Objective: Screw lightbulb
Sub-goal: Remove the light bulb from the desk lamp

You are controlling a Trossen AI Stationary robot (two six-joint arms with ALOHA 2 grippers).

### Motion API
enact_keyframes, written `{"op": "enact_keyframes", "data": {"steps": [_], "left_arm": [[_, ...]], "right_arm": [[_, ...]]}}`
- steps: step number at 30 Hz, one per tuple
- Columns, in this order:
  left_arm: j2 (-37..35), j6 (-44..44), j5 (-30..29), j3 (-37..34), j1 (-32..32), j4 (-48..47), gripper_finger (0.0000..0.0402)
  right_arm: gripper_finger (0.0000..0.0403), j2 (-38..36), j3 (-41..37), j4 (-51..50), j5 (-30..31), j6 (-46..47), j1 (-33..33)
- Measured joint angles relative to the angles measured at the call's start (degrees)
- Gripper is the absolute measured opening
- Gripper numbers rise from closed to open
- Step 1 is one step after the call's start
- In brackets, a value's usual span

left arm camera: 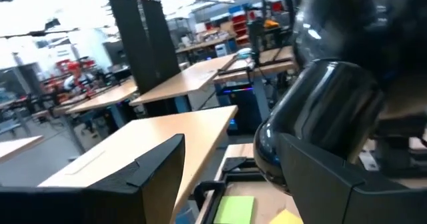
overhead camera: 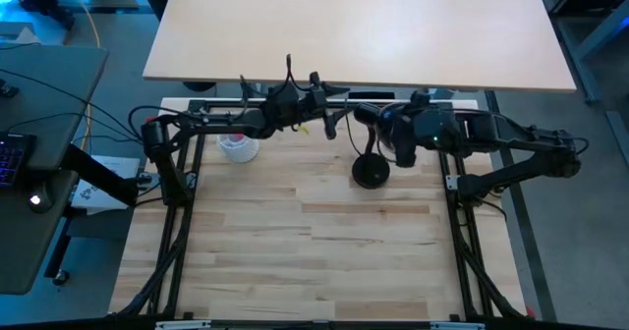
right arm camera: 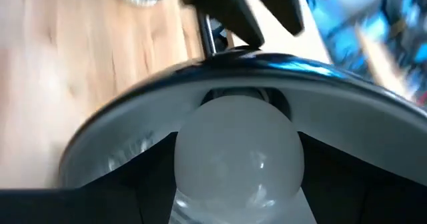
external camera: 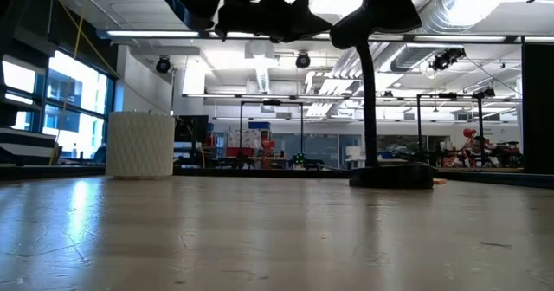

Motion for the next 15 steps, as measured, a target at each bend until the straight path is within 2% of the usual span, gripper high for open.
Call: {"op": "enact_keyframes", "data": {"steps": [6,8,12,15], "left_arm": [[-0.30,1.84,3.79,0.15,-2.42,-5.29,0.0237],[-0.25,4.03,5.92,0.11,-3.95,-8.55,0.0237],[0.45,7.80,6.47,-0.21,-7.59,-12.28,0.0237],[-0.15,8.93,5.66,0.07,-9.78,-10.96,0.0237]], "right_arm": [[0.0261,-0.17,0.05,-2.73,0.20,-33.38,0.11],[0.0261,-0.09,0.07,-3.20,3.78,-43.39,0.13],[0.0261,0.72,-0.24,-3.19,14.27,-54.00,0.78],[0.0261,0.42,-0.24,-3.04,16.15,-55.89,1.58]]}}
